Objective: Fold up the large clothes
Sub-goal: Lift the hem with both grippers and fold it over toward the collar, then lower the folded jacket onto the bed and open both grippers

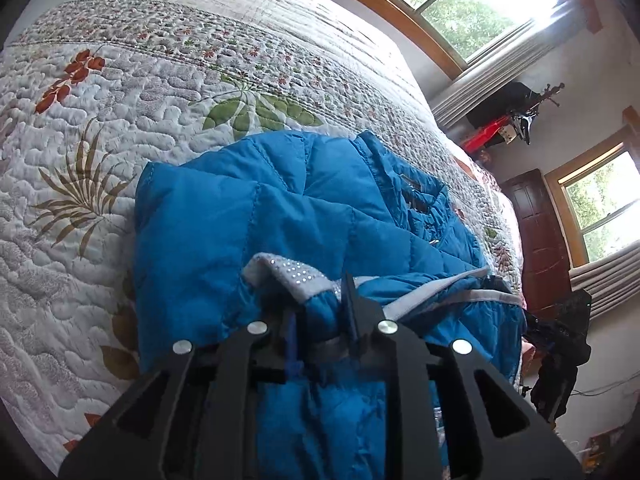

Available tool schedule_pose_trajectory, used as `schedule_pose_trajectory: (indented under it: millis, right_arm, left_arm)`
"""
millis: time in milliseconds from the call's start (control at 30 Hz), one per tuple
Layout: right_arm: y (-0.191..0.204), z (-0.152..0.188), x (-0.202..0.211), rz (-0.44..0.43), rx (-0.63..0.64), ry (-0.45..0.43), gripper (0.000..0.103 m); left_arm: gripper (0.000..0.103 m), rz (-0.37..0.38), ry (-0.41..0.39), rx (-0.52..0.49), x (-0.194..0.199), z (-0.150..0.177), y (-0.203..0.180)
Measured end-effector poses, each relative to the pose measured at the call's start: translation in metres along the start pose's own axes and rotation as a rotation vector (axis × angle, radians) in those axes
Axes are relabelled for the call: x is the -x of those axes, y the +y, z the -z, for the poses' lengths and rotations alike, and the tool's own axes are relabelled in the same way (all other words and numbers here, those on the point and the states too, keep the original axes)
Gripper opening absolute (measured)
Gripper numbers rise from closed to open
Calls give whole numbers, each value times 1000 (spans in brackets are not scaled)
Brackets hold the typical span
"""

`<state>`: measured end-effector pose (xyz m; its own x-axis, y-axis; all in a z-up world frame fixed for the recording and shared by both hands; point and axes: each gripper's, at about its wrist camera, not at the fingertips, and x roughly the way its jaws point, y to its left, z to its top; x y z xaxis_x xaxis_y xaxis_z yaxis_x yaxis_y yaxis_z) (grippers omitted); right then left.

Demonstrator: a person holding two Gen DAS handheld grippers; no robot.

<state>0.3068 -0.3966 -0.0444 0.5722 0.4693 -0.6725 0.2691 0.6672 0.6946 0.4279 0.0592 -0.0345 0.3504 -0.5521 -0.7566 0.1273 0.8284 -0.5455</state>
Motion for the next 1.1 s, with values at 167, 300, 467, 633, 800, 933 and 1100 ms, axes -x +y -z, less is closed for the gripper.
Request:
schedule_pose_trajectory:
  millis: [167,300,467,633,800,933,1100]
  right_arm:
    - [11,14,29,28,62,-43,56]
    - [16,23,50,85,133,-97,58]
    - [16,25,32,183,189,-52,58]
    - [23,27,1,240,248,-12,56]
    - [34,37,-8,360,317,-36,15]
    - [38,46,18,307,321,-99,11]
    - [57,52,57,212,328,-176,10]
  left_arm:
    - [57,30,-77,-25,49,11,-1]
    - [60,-52,-134,-118,74,24,0]
    - [65,-215,-129,-203,57,29,3]
    - [66,-305,-119,-315,27,27,-12]
    - [32,-339,-83,-393,5,37,-30]
    - [7,-357,-145,-450,17,56,-44]
    - [5,-284,-288,-435,67,62,-60]
